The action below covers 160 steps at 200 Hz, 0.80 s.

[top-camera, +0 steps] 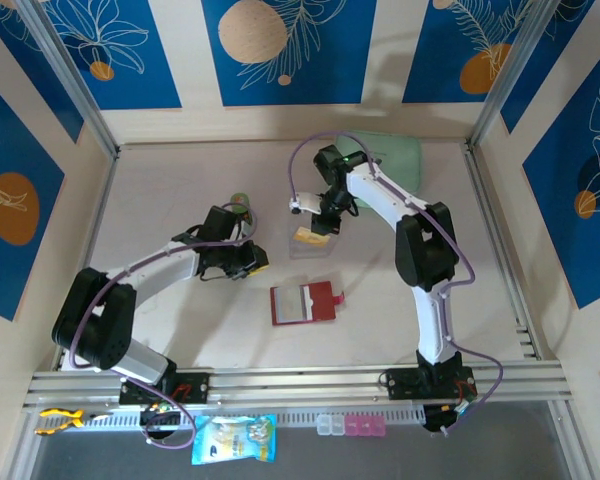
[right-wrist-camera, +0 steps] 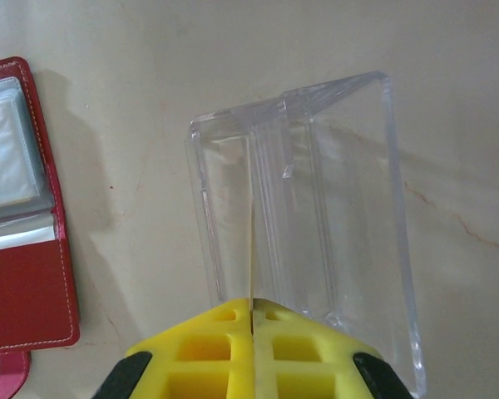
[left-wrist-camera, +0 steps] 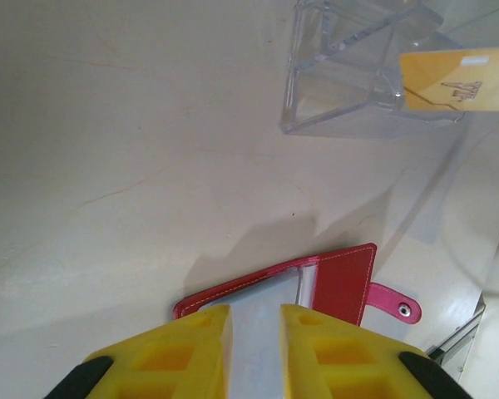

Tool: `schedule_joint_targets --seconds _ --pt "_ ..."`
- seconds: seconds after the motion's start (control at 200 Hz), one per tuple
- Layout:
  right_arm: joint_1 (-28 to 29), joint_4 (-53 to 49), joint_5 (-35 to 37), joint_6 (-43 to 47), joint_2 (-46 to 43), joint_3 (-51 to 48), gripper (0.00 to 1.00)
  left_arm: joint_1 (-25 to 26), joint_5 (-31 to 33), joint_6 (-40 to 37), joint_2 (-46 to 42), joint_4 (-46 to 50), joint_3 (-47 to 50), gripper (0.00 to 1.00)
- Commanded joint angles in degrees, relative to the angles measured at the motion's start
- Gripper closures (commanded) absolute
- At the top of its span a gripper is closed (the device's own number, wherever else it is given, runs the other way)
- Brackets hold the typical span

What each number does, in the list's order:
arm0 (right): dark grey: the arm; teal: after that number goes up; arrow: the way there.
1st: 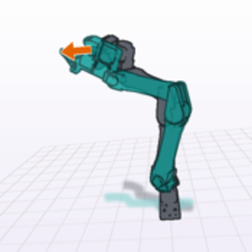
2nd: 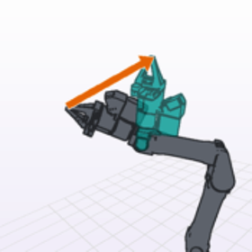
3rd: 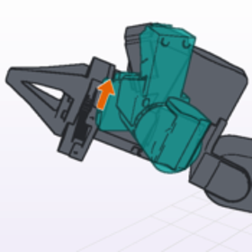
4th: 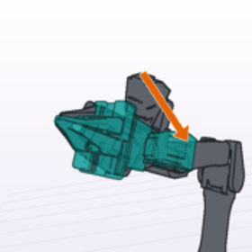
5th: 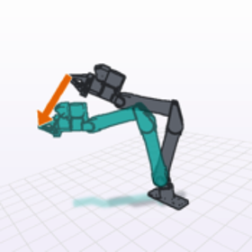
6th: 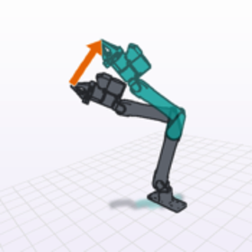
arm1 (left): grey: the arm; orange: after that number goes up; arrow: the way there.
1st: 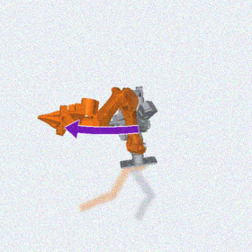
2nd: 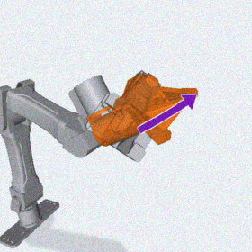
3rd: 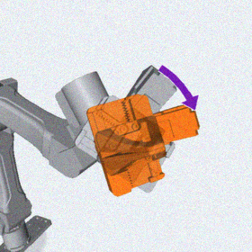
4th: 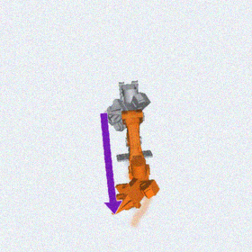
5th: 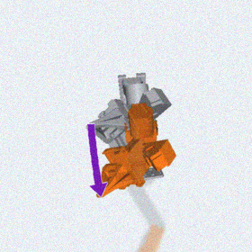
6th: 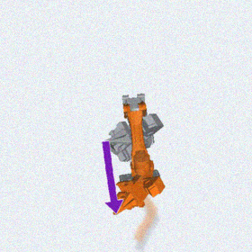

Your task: Take the credit cards out of the card holder

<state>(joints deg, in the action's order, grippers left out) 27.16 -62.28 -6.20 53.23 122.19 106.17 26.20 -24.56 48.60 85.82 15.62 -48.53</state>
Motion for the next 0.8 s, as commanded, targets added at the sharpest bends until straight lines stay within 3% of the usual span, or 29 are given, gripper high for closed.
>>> schedule_joint_targets --seconds 0.0,0.64,0.795 --pt "0.6 -4.4 -3.1 1.6 1.2 1.7 1.00 -0.9 -1.5 0.3 0.9 0.2 -1.4 0.79" --pt "5.2 -6.4 -3.3 0.6 4.2 -1.9 1.00 -1.8 -2.6 0.4 1.0 -0.8 -0.6 0.79" --pt "5.5 -5.8 -2.5 0.5 3.6 -2.3 0.88 -1.9 -2.8 0.5 1.0 -1.0 -0.3 0.79"
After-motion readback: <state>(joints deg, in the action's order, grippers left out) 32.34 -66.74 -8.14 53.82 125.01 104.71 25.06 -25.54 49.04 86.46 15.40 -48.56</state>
